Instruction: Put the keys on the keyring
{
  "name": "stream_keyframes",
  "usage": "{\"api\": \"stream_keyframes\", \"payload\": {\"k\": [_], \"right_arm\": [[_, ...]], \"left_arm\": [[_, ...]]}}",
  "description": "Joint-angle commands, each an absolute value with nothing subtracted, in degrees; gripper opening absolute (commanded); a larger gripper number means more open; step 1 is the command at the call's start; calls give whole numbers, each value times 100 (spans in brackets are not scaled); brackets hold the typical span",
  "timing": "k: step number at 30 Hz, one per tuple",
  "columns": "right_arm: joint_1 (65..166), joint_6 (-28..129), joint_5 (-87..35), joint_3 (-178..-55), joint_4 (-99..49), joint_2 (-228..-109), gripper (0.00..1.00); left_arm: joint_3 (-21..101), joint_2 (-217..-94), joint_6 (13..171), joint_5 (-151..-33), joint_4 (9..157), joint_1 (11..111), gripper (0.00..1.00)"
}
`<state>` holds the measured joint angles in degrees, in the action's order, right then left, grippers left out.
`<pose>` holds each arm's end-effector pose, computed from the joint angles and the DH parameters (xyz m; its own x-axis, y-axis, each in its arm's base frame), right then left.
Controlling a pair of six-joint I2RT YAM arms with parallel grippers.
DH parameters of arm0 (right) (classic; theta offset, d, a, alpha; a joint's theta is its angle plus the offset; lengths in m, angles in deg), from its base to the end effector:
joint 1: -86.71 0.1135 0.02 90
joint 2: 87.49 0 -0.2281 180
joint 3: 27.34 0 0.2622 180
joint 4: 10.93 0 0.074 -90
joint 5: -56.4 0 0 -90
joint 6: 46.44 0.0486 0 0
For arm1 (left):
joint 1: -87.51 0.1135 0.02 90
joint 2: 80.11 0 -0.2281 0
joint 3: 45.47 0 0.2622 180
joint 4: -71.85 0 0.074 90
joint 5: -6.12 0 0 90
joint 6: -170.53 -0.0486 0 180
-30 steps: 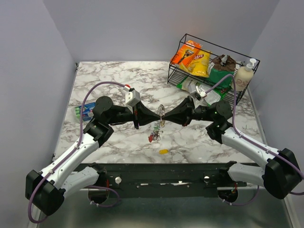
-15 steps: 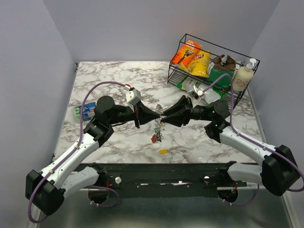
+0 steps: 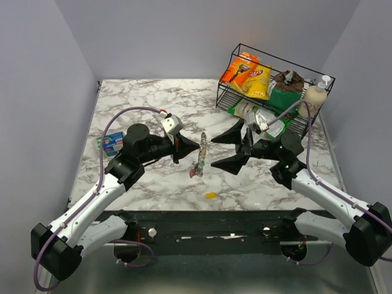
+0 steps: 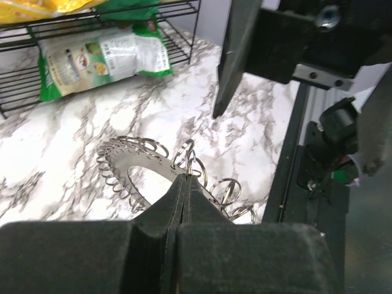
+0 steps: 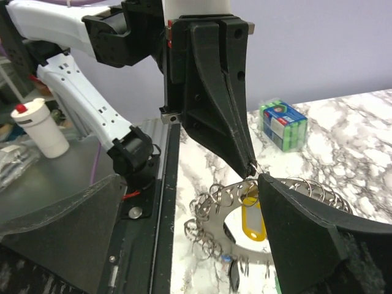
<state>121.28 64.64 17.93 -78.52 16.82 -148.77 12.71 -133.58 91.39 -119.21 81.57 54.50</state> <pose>0.1990 0.1833 0.2992 -0.1150 0.1925 -0.9745 -0.9924 0.0211 0.1212 0.2017 -0.1645 0.3084 -0.2467 -0.0230 -0.9688 0.8971 0.3726 -0.2373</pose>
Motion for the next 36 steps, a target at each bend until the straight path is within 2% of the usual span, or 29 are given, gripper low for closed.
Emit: {"api": "stream_keyframes", "payload": {"k": [1, 17, 36], "right_arm": [[12169, 5868, 1360, -7748, 969, -14664, 100], [12169, 5595, 1167, -7573, 81, -14585, 100], [12169, 6210, -142, -6870, -1201, -14462, 100]], "left_arm": [[1645, -13345, 8722, -11394, 8727, 5455, 0], [1478, -13741, 8826, -10814, 8974, 5464, 0], [969, -15419, 9099, -11095, 7060, 5499, 0]]}}
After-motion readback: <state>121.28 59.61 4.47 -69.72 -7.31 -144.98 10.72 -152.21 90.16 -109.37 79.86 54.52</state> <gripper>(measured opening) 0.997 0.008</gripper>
